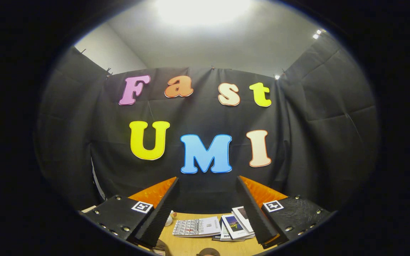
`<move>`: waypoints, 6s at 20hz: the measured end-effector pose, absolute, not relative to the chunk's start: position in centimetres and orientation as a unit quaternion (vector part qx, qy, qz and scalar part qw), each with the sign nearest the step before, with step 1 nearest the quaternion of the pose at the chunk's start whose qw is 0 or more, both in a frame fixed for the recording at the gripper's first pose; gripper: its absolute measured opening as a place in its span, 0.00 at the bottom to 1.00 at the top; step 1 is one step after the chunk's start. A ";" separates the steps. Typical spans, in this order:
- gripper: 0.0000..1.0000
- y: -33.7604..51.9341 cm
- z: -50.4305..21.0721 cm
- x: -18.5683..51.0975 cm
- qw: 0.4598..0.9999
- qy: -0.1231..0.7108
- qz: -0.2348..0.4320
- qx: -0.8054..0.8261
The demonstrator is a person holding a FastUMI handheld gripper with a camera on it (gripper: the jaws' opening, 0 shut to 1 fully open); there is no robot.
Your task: Open the storage box then place both shoes into the box .Put the left shoe in first, then the right shoe, with the right side of both shoes facing outward in a uniform manner.
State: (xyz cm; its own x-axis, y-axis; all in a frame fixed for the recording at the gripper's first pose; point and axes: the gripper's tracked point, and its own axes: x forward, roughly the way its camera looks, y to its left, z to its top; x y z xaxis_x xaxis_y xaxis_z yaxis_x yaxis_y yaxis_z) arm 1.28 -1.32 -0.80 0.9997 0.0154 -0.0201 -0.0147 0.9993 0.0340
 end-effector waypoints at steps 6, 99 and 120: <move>0.97 -1.9 -1.6 1.9 1.000 0.015 0.009 0.020; 0.19 70.2 -24.9 -18.0 0.681 0.617 0.365 0.146; 0.95 45.4 -14.5 -8.6 0.757 0.507 0.386 0.144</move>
